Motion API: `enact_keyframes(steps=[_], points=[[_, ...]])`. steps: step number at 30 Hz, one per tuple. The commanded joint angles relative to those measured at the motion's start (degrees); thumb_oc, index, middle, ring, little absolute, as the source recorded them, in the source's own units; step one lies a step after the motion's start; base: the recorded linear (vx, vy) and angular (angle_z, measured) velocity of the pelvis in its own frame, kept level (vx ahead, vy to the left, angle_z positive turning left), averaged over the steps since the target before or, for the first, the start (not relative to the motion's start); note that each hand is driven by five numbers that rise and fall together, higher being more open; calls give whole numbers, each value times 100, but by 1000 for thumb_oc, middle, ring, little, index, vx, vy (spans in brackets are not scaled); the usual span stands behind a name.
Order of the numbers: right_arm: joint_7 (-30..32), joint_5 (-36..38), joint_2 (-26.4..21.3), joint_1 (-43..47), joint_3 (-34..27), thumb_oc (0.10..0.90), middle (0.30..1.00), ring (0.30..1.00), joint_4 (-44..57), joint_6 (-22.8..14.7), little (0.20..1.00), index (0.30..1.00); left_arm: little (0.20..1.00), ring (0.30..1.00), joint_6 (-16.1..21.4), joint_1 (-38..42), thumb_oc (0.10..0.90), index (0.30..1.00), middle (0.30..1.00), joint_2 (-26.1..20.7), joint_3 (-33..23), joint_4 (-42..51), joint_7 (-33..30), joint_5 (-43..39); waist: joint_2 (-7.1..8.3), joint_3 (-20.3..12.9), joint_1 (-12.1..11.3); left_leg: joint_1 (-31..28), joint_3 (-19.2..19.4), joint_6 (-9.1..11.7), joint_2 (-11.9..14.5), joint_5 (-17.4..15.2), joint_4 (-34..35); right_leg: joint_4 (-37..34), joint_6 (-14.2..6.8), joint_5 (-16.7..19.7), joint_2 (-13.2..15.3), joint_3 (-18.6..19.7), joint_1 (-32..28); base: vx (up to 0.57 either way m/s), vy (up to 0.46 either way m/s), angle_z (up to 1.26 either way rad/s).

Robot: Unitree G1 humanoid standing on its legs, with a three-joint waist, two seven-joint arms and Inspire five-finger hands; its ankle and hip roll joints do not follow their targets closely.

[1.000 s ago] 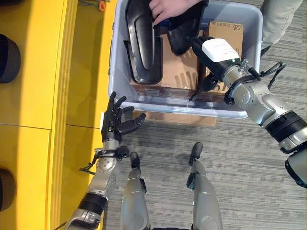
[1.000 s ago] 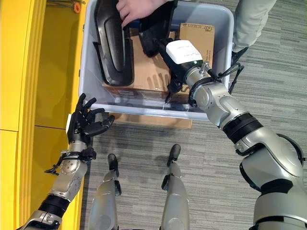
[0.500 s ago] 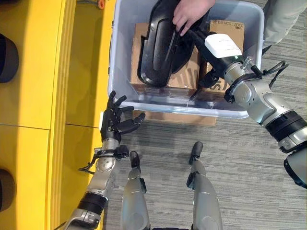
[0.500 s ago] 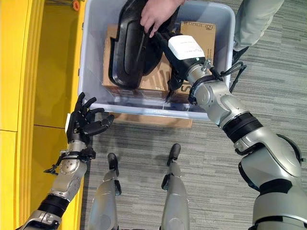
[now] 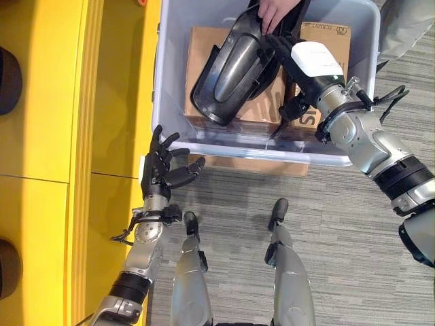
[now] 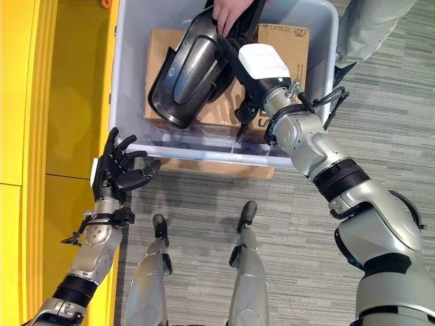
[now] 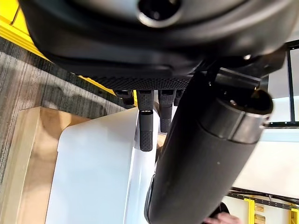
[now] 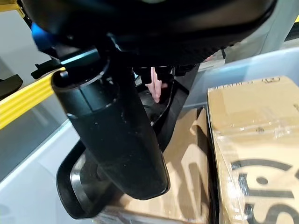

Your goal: Move parts from the plastic box to the shelf.

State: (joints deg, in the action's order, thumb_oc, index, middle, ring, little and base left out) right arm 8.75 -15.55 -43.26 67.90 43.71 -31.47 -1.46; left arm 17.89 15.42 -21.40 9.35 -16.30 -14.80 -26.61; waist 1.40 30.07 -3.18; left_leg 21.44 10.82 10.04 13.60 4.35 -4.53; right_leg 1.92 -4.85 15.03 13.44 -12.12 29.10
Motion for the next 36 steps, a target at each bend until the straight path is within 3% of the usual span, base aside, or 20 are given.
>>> enact_keyframes(steps=[1,15,36], points=[[451,78,-201,776,-477,900,1000,1000,462,-148,1000,1000,1000,1000,-113,-377,900,1000,1000,-144,210,101,-80,6,-42,-27,16,-19,250,-46,147,416,114,1285,-579,-974,502,470,-199,0,0,0],[433,9,-162,666,-559,900,1000,1000,465,-100,1000,1000,1000,1000,-136,-348,900,1000,1000,-192,266,182,-32,38,-124,-27,24,89,251,-70,118,393,85,1301,-589,-948,510,505,-50,0,0,0],[465,-14,-31,674,-664,900,1000,1000,795,-67,1000,1000,1000,1000,-207,-314,900,1000,1000,-212,195,113,-55,70,-93,-27,75,85,273,-53,106,395,97,1350,-577,-942,518,549,24,0,0,0]])
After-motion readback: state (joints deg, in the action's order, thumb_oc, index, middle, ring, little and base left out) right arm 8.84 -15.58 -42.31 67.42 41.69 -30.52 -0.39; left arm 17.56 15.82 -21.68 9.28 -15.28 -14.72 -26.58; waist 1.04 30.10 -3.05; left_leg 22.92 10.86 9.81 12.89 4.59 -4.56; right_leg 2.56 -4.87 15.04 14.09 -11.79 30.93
